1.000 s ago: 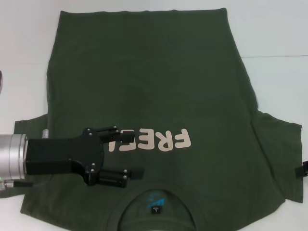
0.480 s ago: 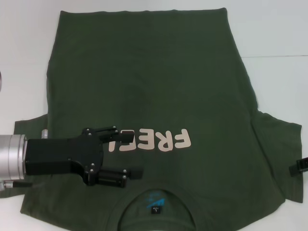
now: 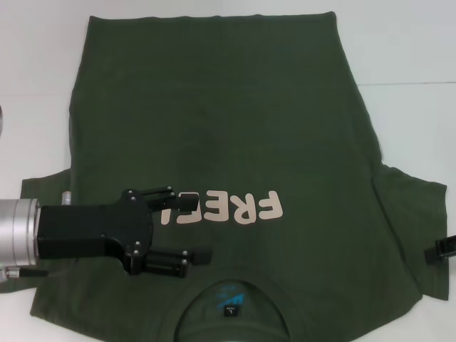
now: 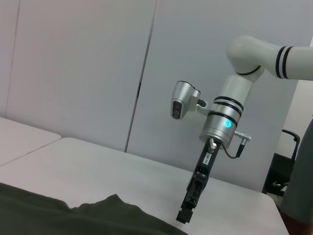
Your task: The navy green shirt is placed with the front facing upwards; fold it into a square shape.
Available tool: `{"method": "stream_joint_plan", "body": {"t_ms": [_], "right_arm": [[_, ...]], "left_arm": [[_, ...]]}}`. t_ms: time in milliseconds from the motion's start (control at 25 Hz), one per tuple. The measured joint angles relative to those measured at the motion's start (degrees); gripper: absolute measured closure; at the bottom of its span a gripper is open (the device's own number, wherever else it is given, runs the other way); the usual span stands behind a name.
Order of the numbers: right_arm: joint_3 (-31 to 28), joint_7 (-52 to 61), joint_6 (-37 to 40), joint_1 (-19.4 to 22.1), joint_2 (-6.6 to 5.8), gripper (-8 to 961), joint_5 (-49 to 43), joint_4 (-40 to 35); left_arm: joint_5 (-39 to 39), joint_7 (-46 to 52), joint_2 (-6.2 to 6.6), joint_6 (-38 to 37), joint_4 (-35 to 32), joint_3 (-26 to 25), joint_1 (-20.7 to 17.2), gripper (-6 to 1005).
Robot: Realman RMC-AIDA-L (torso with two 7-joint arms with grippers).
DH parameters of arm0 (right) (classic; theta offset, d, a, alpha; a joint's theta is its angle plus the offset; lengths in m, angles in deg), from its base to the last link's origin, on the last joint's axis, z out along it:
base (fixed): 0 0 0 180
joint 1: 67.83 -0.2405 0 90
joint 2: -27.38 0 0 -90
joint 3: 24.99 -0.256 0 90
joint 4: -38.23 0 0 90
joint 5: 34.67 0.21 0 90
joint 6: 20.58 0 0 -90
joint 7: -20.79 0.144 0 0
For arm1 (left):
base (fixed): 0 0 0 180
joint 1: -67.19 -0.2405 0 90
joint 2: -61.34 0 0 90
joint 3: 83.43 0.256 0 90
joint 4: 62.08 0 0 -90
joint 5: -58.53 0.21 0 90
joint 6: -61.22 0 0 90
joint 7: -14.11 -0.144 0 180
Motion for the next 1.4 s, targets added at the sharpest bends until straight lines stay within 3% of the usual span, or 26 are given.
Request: {"method": "stream_joint_plan", "body": {"t_ms": [1400], "right_arm": [[0.0, 0.7, -1.2, -0.8, -0.64, 37, -0.2, 3.9]], "left_arm": [[0.0, -0.1, 0.00, 0.2, 0.0, 0.0, -0.2, 96]]}}
